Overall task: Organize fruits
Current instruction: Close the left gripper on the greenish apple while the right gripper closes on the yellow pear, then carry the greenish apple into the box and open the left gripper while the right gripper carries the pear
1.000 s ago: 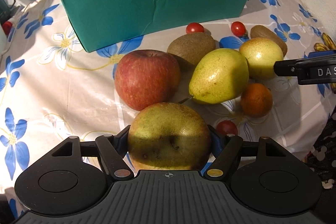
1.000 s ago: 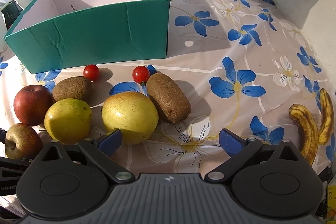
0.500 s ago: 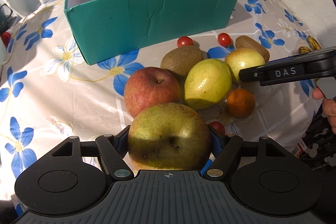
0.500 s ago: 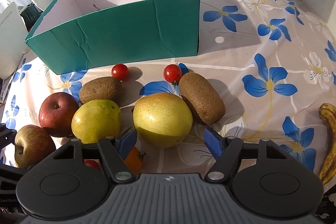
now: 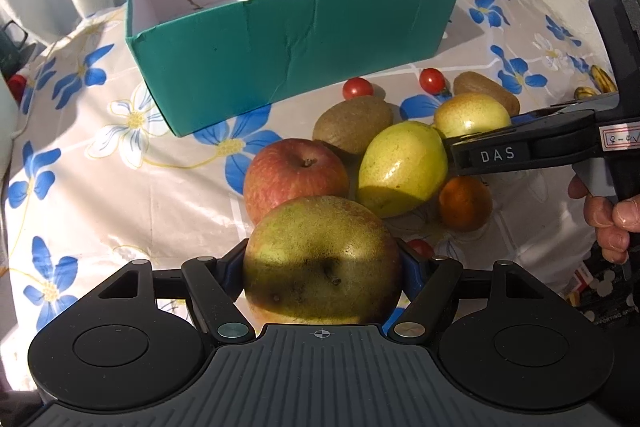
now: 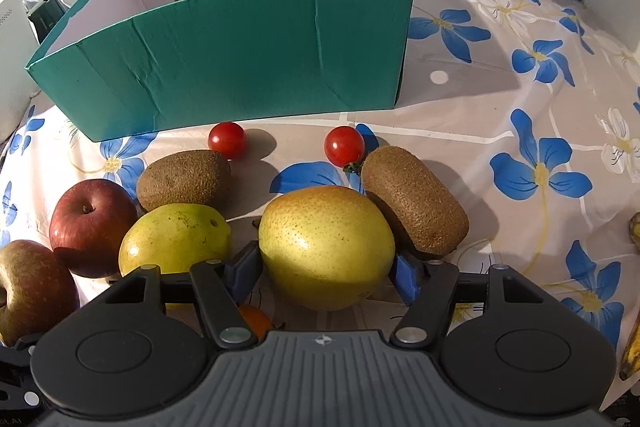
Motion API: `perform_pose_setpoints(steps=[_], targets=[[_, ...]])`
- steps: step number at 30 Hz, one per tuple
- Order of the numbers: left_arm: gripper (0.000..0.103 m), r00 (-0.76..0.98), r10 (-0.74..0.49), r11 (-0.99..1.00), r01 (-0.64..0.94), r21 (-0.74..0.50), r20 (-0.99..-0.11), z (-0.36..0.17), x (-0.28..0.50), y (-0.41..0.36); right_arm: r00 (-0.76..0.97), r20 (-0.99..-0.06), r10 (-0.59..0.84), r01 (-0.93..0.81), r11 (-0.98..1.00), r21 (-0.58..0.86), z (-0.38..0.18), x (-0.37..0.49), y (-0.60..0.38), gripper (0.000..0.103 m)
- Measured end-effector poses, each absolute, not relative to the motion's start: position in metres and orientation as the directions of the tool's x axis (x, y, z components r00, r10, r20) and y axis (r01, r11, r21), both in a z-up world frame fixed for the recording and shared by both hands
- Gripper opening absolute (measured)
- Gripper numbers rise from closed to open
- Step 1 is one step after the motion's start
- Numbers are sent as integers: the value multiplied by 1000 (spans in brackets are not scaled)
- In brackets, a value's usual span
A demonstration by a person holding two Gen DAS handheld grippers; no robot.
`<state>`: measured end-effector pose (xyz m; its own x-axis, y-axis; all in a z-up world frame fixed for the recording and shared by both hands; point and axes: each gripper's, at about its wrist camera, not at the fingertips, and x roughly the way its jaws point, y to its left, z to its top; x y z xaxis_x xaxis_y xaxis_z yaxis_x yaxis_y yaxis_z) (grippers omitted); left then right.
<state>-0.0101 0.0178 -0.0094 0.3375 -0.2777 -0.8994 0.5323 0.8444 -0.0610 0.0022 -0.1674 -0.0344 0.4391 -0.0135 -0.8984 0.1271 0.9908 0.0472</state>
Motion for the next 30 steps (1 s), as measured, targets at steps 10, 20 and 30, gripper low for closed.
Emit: perform_pose_setpoints(steps=[10,20,30], targets=[[77,460,-277,857,515,-1,-844,47,8,19,585,-810,-45,132,990,41,17,-20,-171,67],[77,611,-209,917,393,63,-764,79,78,-11,664,-745,-70,165,985,55,41,-21,-176,67],[77,613,-68,956,265,123,-787,33,145,-28,699,-708,-103,180,983,35,53,-7,-176,67]])
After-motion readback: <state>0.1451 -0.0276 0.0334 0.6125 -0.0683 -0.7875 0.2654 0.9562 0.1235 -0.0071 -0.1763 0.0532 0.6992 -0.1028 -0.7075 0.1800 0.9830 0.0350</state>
